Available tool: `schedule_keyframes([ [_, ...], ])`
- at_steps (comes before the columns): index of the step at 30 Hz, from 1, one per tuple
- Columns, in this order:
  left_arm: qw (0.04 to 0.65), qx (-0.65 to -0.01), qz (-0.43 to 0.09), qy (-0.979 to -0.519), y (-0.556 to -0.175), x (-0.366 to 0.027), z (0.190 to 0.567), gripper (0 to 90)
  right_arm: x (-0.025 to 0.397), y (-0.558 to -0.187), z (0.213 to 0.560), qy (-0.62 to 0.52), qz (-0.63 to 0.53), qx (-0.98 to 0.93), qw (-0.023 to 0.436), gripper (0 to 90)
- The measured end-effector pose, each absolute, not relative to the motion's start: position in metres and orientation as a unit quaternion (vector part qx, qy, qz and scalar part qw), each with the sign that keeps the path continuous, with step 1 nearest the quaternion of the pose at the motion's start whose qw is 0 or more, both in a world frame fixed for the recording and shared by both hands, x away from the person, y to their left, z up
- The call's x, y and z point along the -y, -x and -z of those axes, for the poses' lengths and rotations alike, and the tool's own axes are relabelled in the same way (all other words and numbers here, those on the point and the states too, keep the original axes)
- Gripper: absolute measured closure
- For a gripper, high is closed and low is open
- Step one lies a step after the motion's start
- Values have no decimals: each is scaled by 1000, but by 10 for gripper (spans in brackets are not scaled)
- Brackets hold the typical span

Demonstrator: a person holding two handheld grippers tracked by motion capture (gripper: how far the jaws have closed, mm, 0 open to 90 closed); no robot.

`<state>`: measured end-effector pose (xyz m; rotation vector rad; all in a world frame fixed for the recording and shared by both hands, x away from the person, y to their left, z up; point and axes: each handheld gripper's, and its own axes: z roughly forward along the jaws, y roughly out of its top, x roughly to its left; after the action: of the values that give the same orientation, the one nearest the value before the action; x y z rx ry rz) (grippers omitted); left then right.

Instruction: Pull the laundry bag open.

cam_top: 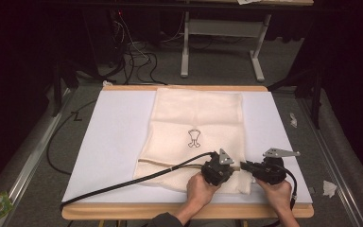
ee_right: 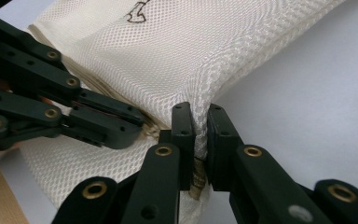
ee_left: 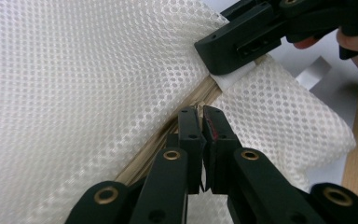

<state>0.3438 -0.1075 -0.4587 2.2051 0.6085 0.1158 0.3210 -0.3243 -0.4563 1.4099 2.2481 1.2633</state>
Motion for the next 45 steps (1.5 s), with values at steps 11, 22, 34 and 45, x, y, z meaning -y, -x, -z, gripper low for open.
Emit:
schedule_keyframes([
  [11, 405, -239, -55, -881, -344, 102, 455, 877, 326, -323, 459, -482, -415, -763, 114, 846],
  [22, 418, -264, -47, -868, -348, 75, 455, 877, 321, -328, 459, -490, -393, -768, 123, 846],
  [34, 421, -283, -47, -861, -353, 58, 455, 877, 318, -332, 459, -489, -384, -772, 129, 846],
  [45, 424, -298, -48, -854, -356, 37, 452, 877, 317, -334, 460, -493, -384, -770, 131, 846],
])
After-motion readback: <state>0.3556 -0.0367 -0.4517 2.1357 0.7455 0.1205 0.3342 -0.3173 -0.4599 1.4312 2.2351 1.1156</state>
